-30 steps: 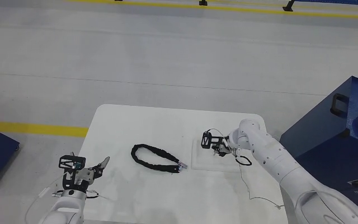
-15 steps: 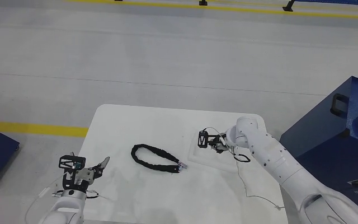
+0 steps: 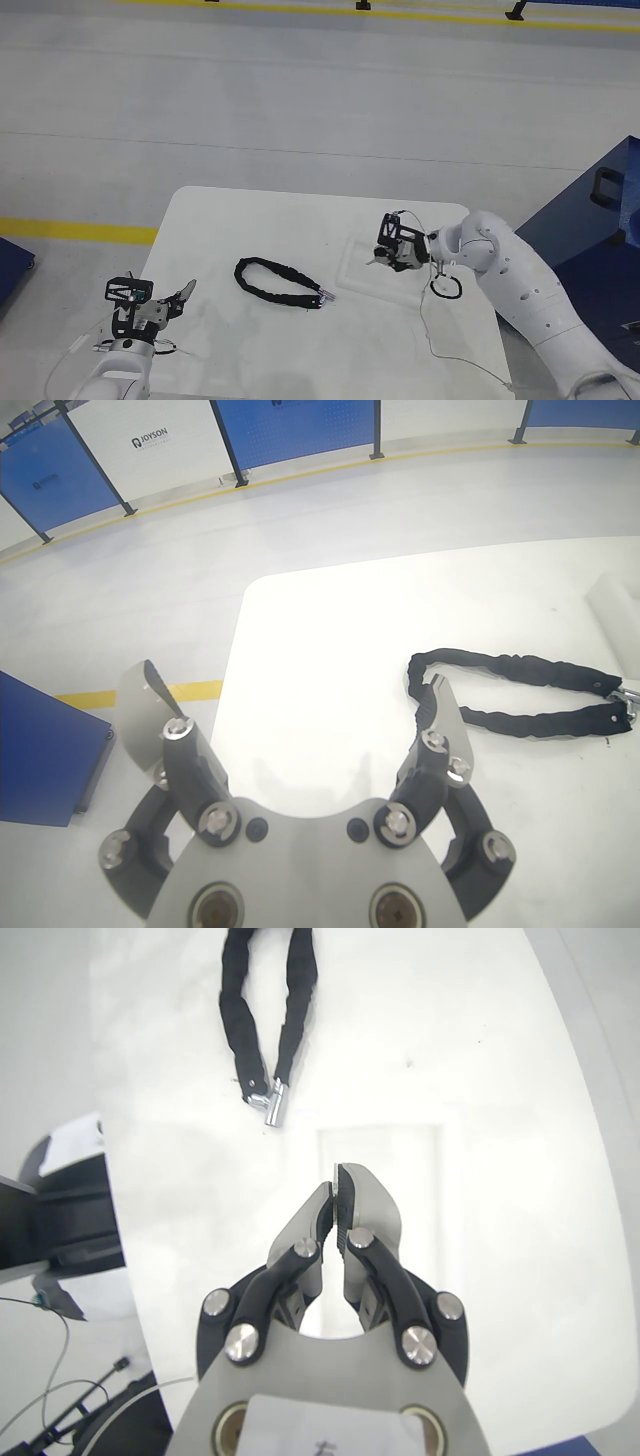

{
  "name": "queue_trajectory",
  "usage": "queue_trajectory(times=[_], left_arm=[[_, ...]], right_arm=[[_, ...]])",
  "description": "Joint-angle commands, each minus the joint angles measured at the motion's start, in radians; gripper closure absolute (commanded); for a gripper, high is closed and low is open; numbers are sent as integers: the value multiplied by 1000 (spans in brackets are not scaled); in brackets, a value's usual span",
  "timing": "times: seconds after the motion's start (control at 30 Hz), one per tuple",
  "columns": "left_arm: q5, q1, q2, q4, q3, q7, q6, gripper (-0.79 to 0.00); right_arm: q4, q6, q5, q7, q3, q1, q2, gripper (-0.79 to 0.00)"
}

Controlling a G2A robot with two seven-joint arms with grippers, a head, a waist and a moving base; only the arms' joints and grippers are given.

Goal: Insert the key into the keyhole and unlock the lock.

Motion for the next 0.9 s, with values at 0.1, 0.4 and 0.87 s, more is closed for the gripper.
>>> queue_trajectory(times=[0.1, 0.4, 0.87], left_arm=[[0, 0, 0, 0, 0, 0, 0, -785], [0, 0, 0, 0, 0, 0, 0, -785], [0, 0, 0, 0, 0, 0, 0, -785]], right_arm=[[-23, -30, 216, -2, 126, -126, 54, 0], [26, -37, 608, 60, 258, -294, 117, 0], [-83, -45, 1074, 77, 269, -478, 205, 0]])
